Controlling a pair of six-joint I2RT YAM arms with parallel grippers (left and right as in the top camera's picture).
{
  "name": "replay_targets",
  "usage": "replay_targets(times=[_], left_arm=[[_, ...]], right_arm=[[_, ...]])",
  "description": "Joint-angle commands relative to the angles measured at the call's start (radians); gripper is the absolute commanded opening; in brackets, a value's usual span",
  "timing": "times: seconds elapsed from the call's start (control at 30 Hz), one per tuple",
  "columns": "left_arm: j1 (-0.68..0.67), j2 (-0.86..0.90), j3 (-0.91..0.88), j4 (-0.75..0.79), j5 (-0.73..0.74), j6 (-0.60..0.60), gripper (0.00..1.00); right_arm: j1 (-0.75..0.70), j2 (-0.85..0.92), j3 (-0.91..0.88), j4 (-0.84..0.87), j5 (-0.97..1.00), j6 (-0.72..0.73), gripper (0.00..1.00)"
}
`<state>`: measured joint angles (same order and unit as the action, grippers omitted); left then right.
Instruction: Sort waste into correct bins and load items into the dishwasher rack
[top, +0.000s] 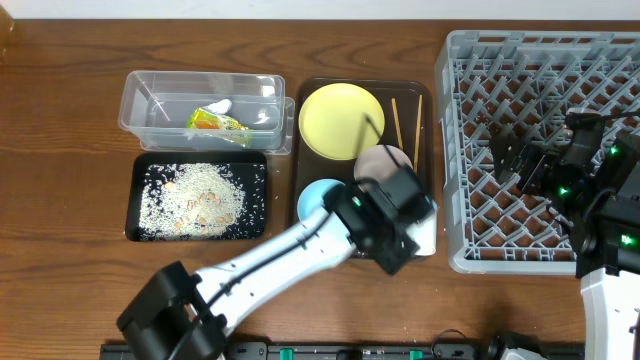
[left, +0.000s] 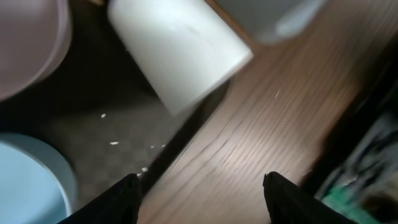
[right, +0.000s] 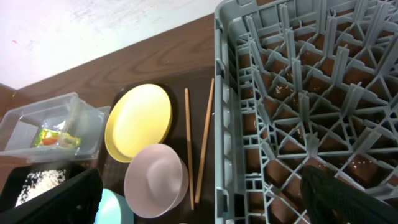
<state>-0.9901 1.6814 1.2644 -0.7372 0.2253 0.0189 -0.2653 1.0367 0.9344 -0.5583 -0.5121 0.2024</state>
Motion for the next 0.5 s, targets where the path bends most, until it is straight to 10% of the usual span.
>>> replay_targets(times=[0.0, 0.47], left_arm=[[-0.075, 0.014, -0.006, -0.010, -0.216, 0.237, 0.66], [-0.147, 0.148, -0.007, 0.254, -0.506, 0.241, 0.66]], right_arm=[[-0.008, -0.002, 0.012, -0.003, 0.006, -0.018, 0.99], [-0.008, -0.002, 0.012, -0.016, 0.006, -0.036, 0.99]])
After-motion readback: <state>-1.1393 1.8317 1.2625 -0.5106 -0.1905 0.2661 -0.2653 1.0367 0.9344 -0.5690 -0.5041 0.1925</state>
